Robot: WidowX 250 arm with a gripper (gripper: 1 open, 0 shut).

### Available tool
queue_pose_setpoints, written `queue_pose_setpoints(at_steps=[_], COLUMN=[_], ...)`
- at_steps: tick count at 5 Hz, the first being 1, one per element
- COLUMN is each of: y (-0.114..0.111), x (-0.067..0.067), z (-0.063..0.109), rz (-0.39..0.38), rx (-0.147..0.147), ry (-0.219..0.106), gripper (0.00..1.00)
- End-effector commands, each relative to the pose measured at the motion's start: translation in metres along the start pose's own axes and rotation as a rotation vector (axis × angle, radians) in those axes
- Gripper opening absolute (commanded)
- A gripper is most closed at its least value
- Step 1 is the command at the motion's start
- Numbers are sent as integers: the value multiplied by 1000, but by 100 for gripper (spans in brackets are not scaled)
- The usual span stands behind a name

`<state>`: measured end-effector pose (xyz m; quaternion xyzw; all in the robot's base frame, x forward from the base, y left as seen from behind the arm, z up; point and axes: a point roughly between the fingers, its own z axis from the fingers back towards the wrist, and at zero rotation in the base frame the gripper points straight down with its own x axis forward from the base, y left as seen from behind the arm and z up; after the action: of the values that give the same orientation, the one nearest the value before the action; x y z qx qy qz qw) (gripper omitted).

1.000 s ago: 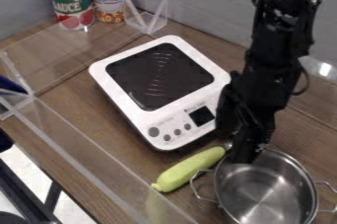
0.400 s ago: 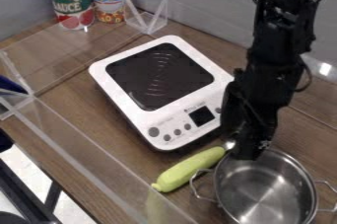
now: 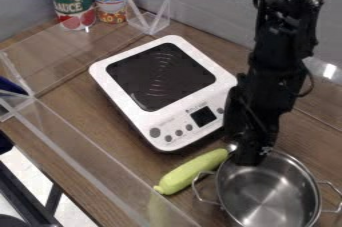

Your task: Remove silver pot from the white and black stove top and place it on the table

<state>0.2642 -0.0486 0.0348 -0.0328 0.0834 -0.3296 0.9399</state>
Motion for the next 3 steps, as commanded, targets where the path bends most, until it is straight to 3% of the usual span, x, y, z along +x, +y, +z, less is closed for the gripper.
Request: queue_pose_setpoints(at_steps=[1,3], y=[-2,2], x=[7,22], z=[21,22], rz=[92,187], rx=[17,3], ry=[-74,-101], gripper=[100,100])
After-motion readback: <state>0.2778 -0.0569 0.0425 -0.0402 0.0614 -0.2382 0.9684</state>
